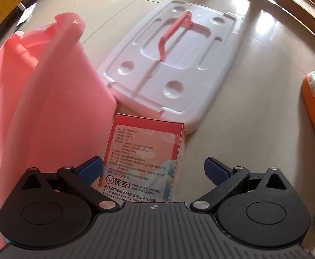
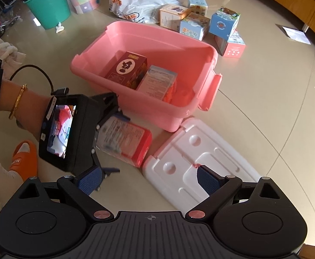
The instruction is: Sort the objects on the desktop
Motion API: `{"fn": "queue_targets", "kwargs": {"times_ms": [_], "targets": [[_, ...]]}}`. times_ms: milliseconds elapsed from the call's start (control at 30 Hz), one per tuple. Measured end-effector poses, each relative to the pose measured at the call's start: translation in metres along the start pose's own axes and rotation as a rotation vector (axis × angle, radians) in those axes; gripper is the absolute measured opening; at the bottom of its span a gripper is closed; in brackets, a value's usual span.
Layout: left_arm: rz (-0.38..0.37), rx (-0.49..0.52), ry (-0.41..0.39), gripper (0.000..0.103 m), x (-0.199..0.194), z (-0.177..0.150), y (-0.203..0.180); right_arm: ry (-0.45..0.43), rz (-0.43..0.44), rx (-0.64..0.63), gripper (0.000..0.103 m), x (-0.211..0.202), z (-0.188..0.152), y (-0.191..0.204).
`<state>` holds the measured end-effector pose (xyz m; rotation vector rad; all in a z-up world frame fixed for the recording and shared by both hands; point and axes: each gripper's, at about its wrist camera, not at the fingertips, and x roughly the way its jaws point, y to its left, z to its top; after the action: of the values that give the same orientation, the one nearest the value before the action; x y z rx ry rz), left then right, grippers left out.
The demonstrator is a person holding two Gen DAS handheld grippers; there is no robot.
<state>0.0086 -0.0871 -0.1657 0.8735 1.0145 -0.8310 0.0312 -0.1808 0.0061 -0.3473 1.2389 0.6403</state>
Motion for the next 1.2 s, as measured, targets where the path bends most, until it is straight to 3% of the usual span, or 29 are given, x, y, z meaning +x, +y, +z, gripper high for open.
{"fn": "queue_targets", "kwargs": {"times_ms": [100, 267, 433, 567, 700, 800, 967, 1200], "targets": [[-0.036, 0.059, 0.013, 0.102, -0.003, 0.000, -0.010, -0.003, 0.000, -0.004, 0.094, -0.002, 0.002, 0.000], [-0.078, 0.072, 0.031, 0.101, -0.007, 0.001, -0.016, -0.005, -0.008, 0.001, 0.094, -0.003, 0.002, -0.002], [0.037, 0.155, 0.011, 0.097, -0.002, 0.006, -0.017, -0.010, -0.009, 0.000, 0.094, -0.004, 0.002, -0.001], [-0.030, 0.171, 0.087, 0.097, 0.014, 0.003, -0.017, -0.002, -0.003, -0.002, 0.094, -0.003, 0.001, -0.001], [0.011, 0.174, 0.224, 0.097, 0.037, 0.001, -0.028, 0.019, -0.019, 0.015, 0.094, 0.001, -0.002, -0.005], [0.012, 0.135, 0.230, 0.087, 0.042, -0.002, -0.032, 0.028, -0.029, 0.024, 0.094, 0.002, -0.005, -0.007], [-0.125, -0.031, 0.225, 0.073, 0.035, 0.003, -0.017, 0.029, -0.032, 0.016, 0.094, 0.002, -0.006, -0.006], [-0.113, -0.152, 0.225, 0.072, 0.014, 0.008, -0.016, 0.008, -0.046, 0.007, 0.094, -0.006, -0.001, -0.003]]}}
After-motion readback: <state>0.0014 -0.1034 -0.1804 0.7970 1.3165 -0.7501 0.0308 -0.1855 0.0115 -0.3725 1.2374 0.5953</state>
